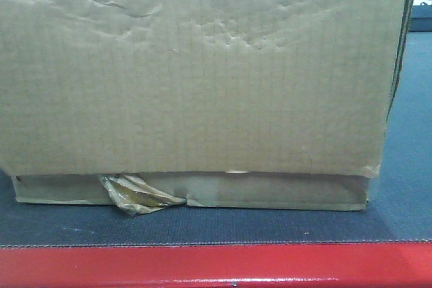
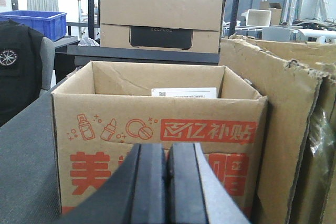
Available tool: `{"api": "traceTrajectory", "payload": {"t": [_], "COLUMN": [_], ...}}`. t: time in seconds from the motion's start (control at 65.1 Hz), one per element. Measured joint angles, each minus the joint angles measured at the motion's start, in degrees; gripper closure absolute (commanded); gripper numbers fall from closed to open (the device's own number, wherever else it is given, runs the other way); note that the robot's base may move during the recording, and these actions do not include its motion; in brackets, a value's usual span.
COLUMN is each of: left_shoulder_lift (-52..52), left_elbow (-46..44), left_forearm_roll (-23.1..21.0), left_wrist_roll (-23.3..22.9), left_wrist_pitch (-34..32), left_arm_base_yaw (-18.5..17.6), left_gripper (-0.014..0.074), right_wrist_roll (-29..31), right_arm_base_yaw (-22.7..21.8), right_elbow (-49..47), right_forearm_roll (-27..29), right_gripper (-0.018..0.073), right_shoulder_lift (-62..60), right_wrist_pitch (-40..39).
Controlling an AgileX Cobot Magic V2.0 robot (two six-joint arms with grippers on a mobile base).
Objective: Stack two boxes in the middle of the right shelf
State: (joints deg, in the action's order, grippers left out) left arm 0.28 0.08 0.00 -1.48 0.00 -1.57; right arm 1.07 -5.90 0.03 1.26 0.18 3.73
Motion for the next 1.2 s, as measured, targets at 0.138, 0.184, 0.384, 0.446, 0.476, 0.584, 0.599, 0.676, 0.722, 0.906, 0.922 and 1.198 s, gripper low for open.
{"api": "traceTrajectory", "payload": {"t": [0.138, 0.184, 0.384, 0.446, 0.476, 0.584, 0.599, 0.676, 0.722, 0.906, 0.922, 1.198], "left_shoulder_lift": [0.0, 0.0, 0.0, 0.0, 0.0, 0.0, 0.0, -0.06, -0.06, 5.67, 6.59, 29.02], "left_elbow": [0.0, 0.0, 0.0, 0.0, 0.0, -0.38, -0.69, -4.34, -7.33, -24.69, -25.98, -44.56], "left_forearm_roll": [0.0, 0.0, 0.0, 0.0, 0.0, 0.0, 0.0, 0.0, 0.0, 0.32, 0.32, 0.43], "left_wrist_roll": [0.0, 0.0, 0.0, 0.0, 0.0, 0.0, 0.0, 0.0, 0.0, 0.0, 0.0, 0.0], "left_wrist_pitch": [0.0, 0.0, 0.0, 0.0, -0.43, -0.94, -0.47, 3.65, 6.35, 22.03, 23.42, 42.37], "left_arm_base_yaw": [0.0, 0.0, 0.0, 0.0, 0.0, 0.0, 0.0, 0.0, 0.0, 0.0, 0.0, 0.0], "left_gripper": [0.0707, 0.0707, 0.0707, 0.0707, 0.0707, 0.0707, 0.0707, 0.0707, 0.0707, 0.0707, 0.0707, 0.0707], "right_wrist_roll": [0.0, 0.0, 0.0, 0.0, 0.0, 0.0, 0.0, 0.0, 0.0, 0.0, 0.0, 0.0], "right_arm_base_yaw": [0.0, 0.0, 0.0, 0.0, 0.0, 0.0, 0.0, 0.0, 0.0, 0.0, 0.0, 0.0], "right_elbow": [0.0, 0.0, 0.0, 0.0, 0.0, 0.0, 0.0, 0.0, 0.0, 0.0, 0.0, 0.0], "right_forearm_roll": [0.0, 0.0, 0.0, 0.0, 0.0, 0.0, 0.0, 0.0, 0.0, 0.0, 0.0, 0.0], "right_gripper": [0.0722, 0.0722, 0.0722, 0.0722, 0.0722, 0.0722, 0.0722, 0.0722, 0.0722, 0.0722, 0.0722, 0.0722], "right_shoulder_lift": [0.0, 0.0, 0.0, 0.0, 0.0, 0.0, 0.0, 0.0, 0.0, 0.0, 0.0, 0.0], "right_wrist_pitch": [0.0, 0.0, 0.0, 0.0, 0.0, 0.0, 0.0, 0.0, 0.0, 0.0, 0.0, 0.0]}}
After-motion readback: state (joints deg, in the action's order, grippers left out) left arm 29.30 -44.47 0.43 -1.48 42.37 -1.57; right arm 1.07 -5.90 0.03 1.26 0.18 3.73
